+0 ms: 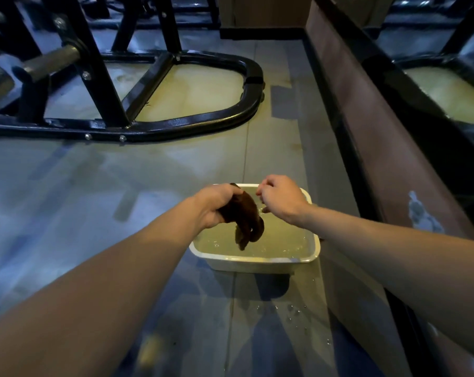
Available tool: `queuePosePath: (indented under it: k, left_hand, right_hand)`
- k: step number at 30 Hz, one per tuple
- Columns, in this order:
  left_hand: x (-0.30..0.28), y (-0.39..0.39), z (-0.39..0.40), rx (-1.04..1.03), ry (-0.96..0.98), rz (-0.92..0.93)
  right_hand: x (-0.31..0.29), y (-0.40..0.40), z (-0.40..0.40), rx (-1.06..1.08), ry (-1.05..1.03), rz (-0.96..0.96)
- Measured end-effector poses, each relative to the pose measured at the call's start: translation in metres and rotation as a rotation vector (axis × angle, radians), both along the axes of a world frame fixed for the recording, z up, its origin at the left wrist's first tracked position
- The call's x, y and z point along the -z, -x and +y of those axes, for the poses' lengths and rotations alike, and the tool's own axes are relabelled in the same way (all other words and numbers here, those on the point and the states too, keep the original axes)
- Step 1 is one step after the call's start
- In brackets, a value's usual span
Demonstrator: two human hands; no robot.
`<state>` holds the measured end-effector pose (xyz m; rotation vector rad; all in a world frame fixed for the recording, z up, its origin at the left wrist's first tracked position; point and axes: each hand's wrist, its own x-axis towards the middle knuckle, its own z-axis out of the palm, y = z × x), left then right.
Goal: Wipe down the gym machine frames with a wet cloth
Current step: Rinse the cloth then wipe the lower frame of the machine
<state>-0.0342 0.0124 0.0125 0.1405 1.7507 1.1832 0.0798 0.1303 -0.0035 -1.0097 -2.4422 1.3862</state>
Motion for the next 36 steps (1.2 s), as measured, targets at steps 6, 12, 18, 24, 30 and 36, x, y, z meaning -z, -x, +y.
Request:
queuePosePath:
  k: [6,12,18,24,30,36]
  left_hand:
    - [-0.011,0.009,-0.003,-0.134,-0.226,-0.114]
    - [-0.022,0.015,-0.014,-0.14,-0.293,-0.208]
    - [-0.013,0.011,-0.019,0.524,0.112,0.157]
    - [0.026,0.01,-0.003,0.787,0.443,0.964]
    - [0.031,0.007,0.003,0.898,0.386,1.411]
    - [0.028,0.014,-0.001,0.644,0.11,0.932]
  right_hand:
    - [0.027,-0.016,0.01,-0.45,-0.3,-0.286]
    - [0.024,0.013,-0.004,-0.173,-0.322,-0.047]
    - [0.017,0.009,-0.002,-0.325,-0.424,-0.282]
    - [0.001,0.01,0.0,-0.396,-0.524,-0.427]
    - [-0.003,0.008,0.006,-0.433,-0.422,-0.553]
    - [0.005,0.007,0.017,-0.317,-0.371,-0.367]
